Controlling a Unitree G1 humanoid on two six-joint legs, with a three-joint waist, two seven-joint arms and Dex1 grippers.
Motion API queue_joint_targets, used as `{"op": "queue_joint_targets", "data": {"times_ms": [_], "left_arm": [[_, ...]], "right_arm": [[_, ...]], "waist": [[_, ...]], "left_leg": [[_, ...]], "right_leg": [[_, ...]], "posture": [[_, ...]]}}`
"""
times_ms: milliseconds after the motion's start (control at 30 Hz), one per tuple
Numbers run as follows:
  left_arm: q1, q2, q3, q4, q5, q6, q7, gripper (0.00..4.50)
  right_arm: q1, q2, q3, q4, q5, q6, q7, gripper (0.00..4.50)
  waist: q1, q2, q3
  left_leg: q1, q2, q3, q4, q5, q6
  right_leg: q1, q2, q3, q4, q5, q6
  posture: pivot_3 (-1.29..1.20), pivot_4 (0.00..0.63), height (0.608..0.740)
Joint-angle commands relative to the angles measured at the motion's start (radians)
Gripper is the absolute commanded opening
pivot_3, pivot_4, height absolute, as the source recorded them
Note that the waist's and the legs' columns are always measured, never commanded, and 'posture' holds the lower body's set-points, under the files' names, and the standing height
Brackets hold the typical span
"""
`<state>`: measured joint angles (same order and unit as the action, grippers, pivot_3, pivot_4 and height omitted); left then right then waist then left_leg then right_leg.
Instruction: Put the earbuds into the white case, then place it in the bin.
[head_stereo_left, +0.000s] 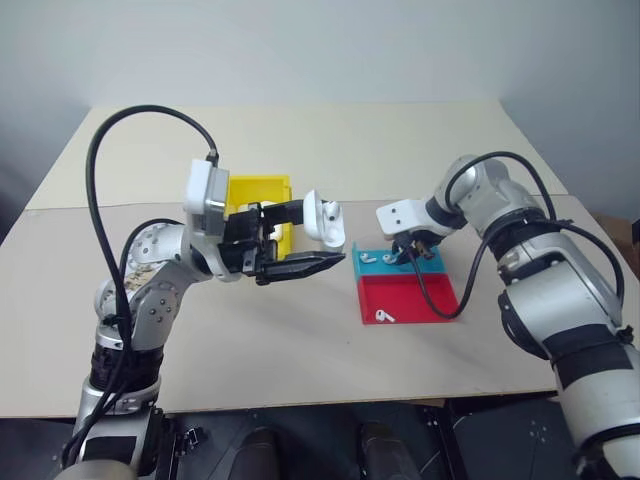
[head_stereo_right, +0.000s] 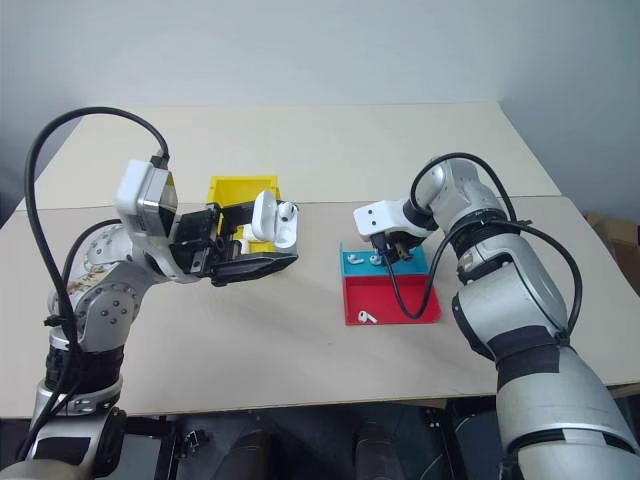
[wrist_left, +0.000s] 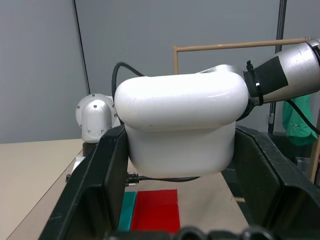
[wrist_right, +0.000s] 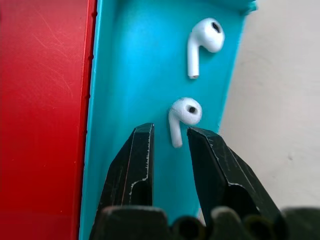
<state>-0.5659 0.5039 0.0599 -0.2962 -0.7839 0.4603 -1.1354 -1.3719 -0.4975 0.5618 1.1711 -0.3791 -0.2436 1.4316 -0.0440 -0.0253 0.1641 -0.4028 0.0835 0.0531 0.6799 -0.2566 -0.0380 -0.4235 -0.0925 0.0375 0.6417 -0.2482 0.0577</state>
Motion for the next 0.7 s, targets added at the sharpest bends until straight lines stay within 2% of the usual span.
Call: {"op": "queue_joint_targets", "data": {"times_ms": [33,700], "left_arm": [[-0.012,0.007,0.017,-0.022,-0.018,-0.012,0.001,2.81],[0.016,0.023,0.025,-0.058,-0.029,-0.004,0.03,2.81]], "right_arm": [[-0.021,0.0,-0.029,0.003,-0.007,-0.008,-0.017,2.57],[0.024,0.045,-0.041,0.03,-0.036,-0.035,-0.054,2.57]], "waist": [[-0.001,0.0,0.0],[-0.001,0.0,0.0]], "left_leg": [[0.0,0.0,0.0,0.0,0.0,0.0],[0.0,0.0,0.0,0.0,0.0,0.0]], "right_leg": [[0.0,0.0,0.0,0.0,0.0,0.0],[0.0,0.0,0.0,0.0,0.0,0.0]], "posture": [[0.0,0.15,0.74],[0.0,0.15,0.74]]}}
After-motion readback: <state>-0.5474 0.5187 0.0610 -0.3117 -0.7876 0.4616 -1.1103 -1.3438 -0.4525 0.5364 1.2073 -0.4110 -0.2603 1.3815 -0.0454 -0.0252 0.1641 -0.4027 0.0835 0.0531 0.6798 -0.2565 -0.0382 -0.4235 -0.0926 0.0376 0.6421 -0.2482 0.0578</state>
